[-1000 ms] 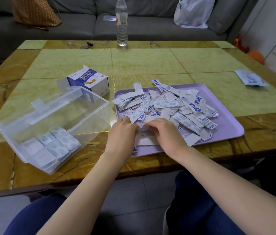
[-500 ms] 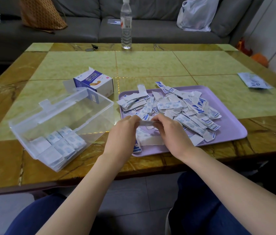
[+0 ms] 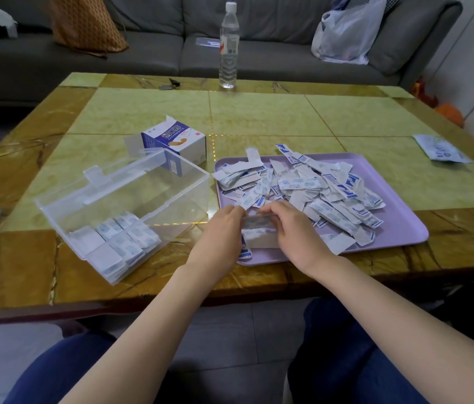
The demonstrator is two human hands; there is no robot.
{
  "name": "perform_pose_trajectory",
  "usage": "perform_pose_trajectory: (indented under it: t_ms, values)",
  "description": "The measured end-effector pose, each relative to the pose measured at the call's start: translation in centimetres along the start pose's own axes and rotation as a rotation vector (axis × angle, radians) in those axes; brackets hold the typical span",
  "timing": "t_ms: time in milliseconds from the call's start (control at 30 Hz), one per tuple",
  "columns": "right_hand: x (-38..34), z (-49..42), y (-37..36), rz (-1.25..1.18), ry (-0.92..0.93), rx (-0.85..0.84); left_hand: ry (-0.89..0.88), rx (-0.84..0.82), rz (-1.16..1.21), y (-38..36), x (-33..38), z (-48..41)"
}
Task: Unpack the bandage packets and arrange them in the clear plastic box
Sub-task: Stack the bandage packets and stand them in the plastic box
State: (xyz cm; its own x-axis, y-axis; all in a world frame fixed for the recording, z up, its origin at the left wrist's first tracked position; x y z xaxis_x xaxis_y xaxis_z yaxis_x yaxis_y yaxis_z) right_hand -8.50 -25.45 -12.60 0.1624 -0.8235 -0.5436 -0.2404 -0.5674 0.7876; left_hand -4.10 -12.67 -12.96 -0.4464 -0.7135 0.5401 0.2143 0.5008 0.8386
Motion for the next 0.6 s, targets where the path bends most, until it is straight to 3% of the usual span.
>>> perform_pose_trajectory:
  t_ms: [100,233,500,600]
  values:
    - [0.2,0.4,-0.4,0.201,-0.011,-0.15,-0.035,0.059,-0.313,0.0,0.1,0.1]
    - [-0.2,0.5,-0.8,0.253,0.005,-0.228,-0.059,0.058,-0.471,-0.1,0.5,0.3]
    - [-0.7,0.7,-0.4,0.149,0.039,-0.07,-0.095,0.035,-0.497,0.0,0.5,0.3]
    - [-1.3,0.5,0.2,0.198,0.103,0.071,-0.085,0.075,-0.437,0.8,0.7,0.6]
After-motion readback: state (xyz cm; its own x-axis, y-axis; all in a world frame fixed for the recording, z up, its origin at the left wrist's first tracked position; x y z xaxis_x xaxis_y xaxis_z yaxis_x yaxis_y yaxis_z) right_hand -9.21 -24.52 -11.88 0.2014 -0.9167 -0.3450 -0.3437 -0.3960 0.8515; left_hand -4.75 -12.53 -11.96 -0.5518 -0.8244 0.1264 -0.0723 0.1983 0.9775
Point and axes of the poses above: each hand's wrist, its own z-axis away from the middle knuckle, its own y-axis out of the back of the hand, x = y × z, the point moved 4 cm from there along -z, towards the middle knuckle, and after that the axes turned 7 degrees about y, right-handed, at the moved point
